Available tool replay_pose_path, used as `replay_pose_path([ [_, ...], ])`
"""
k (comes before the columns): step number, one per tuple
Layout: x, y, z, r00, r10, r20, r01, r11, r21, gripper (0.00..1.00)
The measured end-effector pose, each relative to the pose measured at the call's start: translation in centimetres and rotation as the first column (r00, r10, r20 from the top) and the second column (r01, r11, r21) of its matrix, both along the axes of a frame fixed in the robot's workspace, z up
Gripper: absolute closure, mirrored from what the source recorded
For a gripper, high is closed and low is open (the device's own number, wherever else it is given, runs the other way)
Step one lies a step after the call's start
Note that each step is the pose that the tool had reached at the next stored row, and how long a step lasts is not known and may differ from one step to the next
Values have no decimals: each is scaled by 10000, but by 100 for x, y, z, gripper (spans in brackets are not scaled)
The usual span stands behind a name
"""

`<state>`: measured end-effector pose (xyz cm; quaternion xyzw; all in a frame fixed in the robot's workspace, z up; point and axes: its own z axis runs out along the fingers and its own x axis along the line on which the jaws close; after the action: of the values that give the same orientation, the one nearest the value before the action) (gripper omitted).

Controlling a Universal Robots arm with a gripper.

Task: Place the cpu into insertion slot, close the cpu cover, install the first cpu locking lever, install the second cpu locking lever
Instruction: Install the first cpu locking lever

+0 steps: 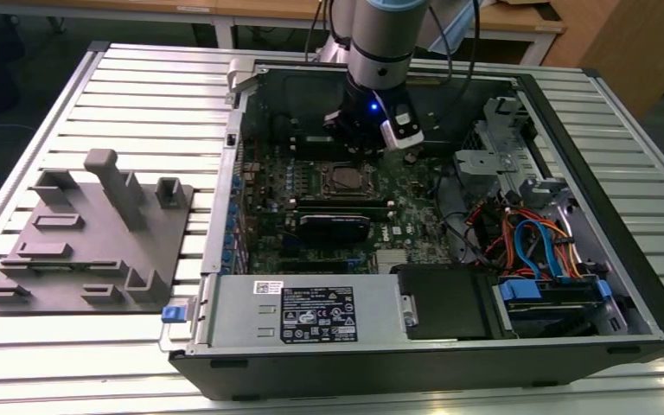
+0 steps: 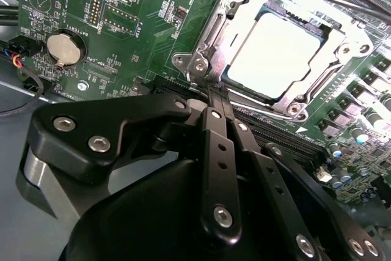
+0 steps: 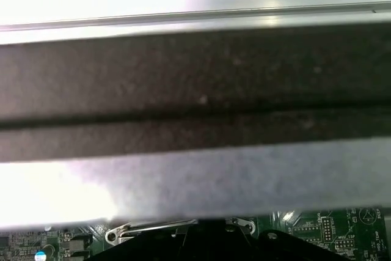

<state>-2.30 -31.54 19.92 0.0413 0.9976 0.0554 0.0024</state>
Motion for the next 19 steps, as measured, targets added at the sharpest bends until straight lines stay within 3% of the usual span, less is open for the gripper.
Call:
replay_pose_path([
  [10,0,-3,-27,10000,0,-3,0,9999,-107,89],
  [16,0,-3,-28,10000,0,0,0,9999,-102,89],
  [19,0,-2,-2,10000,-1,3,1,10000,-50,89],
])
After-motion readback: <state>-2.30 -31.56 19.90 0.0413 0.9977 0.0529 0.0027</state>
